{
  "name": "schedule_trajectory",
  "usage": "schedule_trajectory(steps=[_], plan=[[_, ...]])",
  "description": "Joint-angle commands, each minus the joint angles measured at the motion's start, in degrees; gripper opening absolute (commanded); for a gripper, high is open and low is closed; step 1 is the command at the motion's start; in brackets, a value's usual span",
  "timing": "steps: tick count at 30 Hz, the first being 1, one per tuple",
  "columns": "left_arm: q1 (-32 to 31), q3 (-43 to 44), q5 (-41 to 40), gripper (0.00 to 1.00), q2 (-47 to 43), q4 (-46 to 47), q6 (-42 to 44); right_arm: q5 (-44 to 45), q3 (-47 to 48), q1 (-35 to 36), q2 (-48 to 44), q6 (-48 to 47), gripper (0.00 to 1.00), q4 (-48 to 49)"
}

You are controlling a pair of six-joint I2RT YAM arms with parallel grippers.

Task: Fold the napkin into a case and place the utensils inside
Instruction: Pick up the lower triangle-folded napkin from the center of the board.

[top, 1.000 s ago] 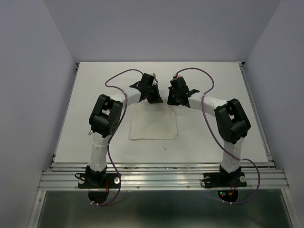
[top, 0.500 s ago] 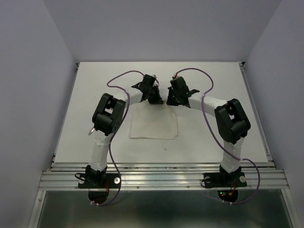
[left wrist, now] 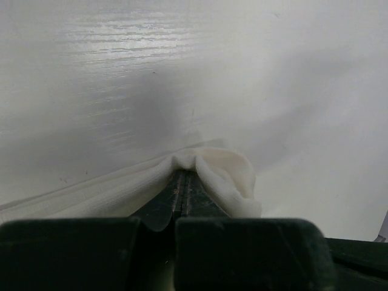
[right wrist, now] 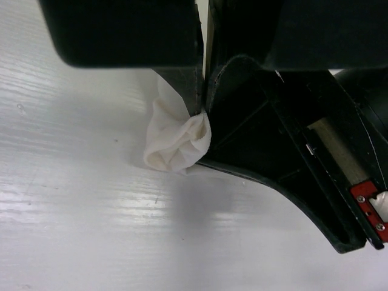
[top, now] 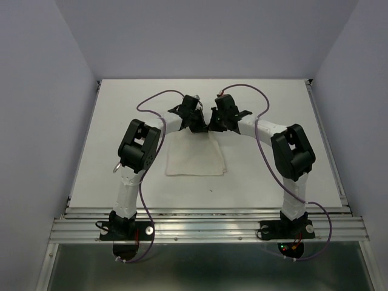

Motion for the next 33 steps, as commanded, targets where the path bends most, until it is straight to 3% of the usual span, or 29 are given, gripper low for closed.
schedule_trajectory(steps=[1, 10, 20, 33], plan=[[-0.1, -1.3, -0.8, 0.00, 1.2, -0.3, 0.4, -1.7, 4.5, -0.1, 1.9, 2.4, 0.01, 1.1], [0.0, -2.1, -0.5, 0.00, -1.1, -1.3, 1.0, -1.1, 5.6, 0.4, 4.9, 5.8, 0.01, 1.5], [0.5, -2.0, -6.4, 0.00, -10.6, -7.4, 3.8, 1.2, 2.5, 0.4, 2.7, 5.4, 0.01, 1.4], [0.0, -13.8, -0.4, 0.00, -16.8, -4.3, 4.2, 1.3, 3.2, 0.4, 2.1, 5.4, 0.01, 1.0]])
